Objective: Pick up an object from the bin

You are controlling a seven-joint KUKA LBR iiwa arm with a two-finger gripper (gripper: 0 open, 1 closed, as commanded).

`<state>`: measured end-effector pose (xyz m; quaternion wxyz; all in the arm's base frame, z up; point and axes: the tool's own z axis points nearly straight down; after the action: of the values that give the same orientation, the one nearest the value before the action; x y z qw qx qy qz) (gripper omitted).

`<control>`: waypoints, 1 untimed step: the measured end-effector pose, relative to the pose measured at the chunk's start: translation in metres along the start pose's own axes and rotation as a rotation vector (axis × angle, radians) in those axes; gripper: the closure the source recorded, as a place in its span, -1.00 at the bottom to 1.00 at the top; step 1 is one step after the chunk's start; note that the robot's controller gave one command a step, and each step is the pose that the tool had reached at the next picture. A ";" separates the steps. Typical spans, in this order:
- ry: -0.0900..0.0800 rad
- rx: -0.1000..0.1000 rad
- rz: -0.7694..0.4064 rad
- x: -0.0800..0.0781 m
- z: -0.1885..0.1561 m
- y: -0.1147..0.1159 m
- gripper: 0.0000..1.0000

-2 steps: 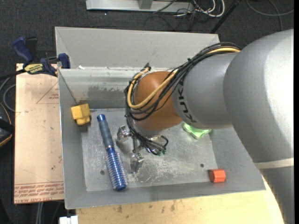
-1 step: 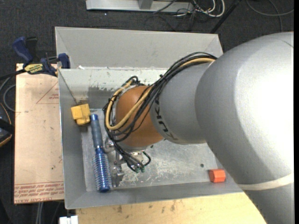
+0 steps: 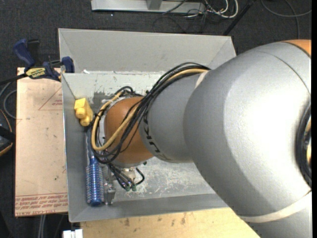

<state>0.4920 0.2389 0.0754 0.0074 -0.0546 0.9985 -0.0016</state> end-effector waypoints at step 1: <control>0.020 0.003 -0.218 -0.037 0.002 -0.007 -1.00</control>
Offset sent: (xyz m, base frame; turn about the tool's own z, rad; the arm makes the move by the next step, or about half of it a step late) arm 0.0345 0.0023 -0.0054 -0.2263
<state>0.5293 0.2361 0.0735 -0.0025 -0.1631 0.9866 -0.0043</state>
